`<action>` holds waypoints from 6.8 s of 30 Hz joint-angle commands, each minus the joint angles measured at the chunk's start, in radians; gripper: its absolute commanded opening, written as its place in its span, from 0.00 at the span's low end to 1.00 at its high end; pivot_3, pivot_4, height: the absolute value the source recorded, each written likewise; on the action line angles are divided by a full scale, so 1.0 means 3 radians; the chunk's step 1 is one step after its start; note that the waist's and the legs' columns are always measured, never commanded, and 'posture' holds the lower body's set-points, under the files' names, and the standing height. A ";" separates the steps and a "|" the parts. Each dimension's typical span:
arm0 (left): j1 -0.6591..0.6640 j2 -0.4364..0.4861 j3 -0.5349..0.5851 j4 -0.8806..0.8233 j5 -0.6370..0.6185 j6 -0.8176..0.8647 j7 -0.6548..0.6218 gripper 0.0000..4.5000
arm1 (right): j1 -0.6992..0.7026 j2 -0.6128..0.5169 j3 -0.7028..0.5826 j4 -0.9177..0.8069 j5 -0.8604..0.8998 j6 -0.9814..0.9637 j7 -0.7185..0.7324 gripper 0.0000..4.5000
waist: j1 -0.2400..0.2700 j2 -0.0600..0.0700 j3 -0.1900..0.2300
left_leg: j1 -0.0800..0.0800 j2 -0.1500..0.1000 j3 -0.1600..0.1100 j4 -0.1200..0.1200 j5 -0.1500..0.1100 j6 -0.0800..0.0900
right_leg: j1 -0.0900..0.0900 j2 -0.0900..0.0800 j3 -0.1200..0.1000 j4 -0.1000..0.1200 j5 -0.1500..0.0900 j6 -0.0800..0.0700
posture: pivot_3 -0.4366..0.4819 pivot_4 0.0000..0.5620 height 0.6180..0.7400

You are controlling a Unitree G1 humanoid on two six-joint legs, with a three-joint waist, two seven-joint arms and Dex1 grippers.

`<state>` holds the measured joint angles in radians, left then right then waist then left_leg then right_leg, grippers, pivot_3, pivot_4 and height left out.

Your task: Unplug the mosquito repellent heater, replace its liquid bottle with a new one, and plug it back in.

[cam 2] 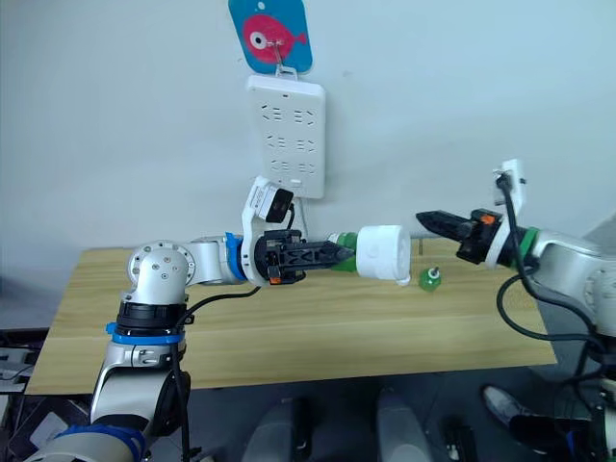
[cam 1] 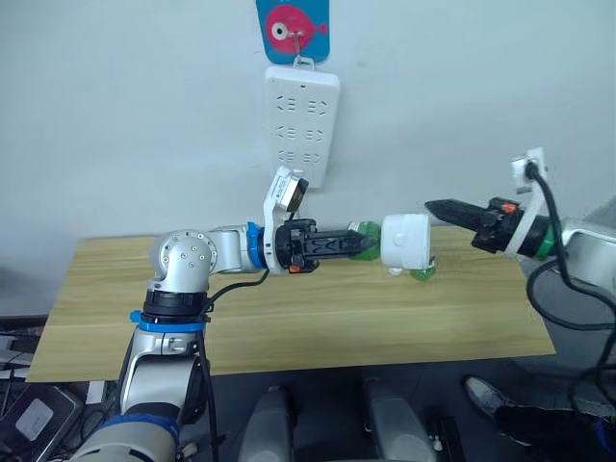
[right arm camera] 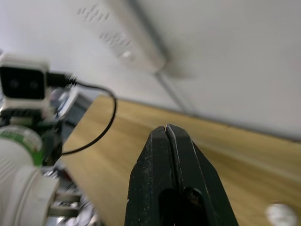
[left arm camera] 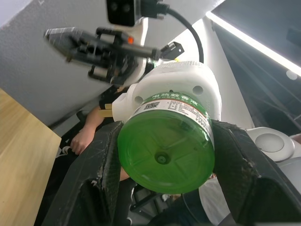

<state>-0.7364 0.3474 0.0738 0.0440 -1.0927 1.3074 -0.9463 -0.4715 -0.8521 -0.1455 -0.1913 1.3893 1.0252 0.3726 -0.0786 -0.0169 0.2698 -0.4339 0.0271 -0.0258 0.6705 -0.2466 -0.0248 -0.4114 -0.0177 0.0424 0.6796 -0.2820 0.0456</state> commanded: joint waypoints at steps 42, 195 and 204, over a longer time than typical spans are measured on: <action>-0.0030 -0.0052 0.0242 0.0009 -0.0284 0.0314 0.0204 0.55 | 0.0611 0.0279 -0.0231 -0.0855 0.0309 0.0200 -0.0086 0.00 | 0.0015 -0.0002 0.0001 | 0.0003 -0.0004 -0.0006 -0.0002 0.0001 -0.0001 | 0.0001 -0.0007 0.0004 0.0001 -0.0002 0.0003 | 0.32 0.45 1.00; -0.0808 0.1345 -0.3278 0.0601 0.1017 -0.2683 -0.2227 0.55 | -0.0471 -0.0026 0.1400 -0.0750 -0.3854 -0.3891 0.3417 0.99 | -0.0029 0.0000 0.0012 | 0.0003 -0.0001 -0.0012 0.0018 0.0000 0.0000 | -0.0003 -0.0002 0.0006 0.0013 -0.0003 0.0001 | 0.26 0.46 1.00; -0.0864 0.1158 -0.3226 0.0655 0.1009 -0.2635 -0.2227 0.55 | -0.0429 0.0050 0.1588 -0.0884 -0.3983 -0.3878 0.3445 0.99 | -0.0030 0.0000 0.0012 | 0.0003 -0.0001 -0.0013 0.0019 0.0000 0.0000 | -0.0002 -0.0003 0.0005 0.0013 -0.0003 0.0001 | 0.26 0.44 1.00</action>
<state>-0.9764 0.6931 -0.9037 0.2494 -0.7654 0.5174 -1.6028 -0.6053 -0.8331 0.3355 -0.4224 0.2009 -0.1239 1.3964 -0.0876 -0.0168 0.2733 -0.4329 0.0268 -0.0297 0.6763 -0.2466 -0.0248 -0.4120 -0.0185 0.0438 0.6835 -0.2829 0.0459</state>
